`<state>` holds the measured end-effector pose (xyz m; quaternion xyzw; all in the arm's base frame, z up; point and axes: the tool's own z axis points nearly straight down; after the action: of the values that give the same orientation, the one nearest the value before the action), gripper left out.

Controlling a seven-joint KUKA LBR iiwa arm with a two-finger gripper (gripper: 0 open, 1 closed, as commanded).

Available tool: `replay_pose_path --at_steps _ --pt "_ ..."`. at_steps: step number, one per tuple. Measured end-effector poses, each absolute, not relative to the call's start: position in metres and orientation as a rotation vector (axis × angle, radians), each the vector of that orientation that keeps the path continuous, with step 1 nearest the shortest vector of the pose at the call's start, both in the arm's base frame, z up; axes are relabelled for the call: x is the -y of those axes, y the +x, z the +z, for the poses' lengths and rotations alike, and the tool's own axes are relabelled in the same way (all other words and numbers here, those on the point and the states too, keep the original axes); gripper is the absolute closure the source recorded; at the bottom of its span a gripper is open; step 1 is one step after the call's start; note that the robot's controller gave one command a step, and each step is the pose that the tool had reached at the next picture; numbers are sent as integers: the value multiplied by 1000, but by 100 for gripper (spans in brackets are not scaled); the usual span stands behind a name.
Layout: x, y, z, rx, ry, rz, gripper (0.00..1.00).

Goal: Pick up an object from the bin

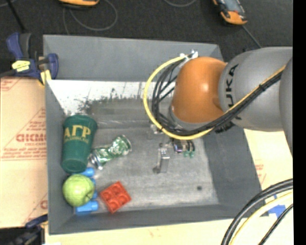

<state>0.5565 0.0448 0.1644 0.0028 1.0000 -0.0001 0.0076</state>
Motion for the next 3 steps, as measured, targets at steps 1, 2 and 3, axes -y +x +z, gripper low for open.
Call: replay_pose_path --at_steps 1,2,3 --pt "-72 540 192 -3127 -357 4 0" --pt "-94 568 197 -3092 -434 -1 0" --pt "-118 596 146 -3134 -10 5 0"
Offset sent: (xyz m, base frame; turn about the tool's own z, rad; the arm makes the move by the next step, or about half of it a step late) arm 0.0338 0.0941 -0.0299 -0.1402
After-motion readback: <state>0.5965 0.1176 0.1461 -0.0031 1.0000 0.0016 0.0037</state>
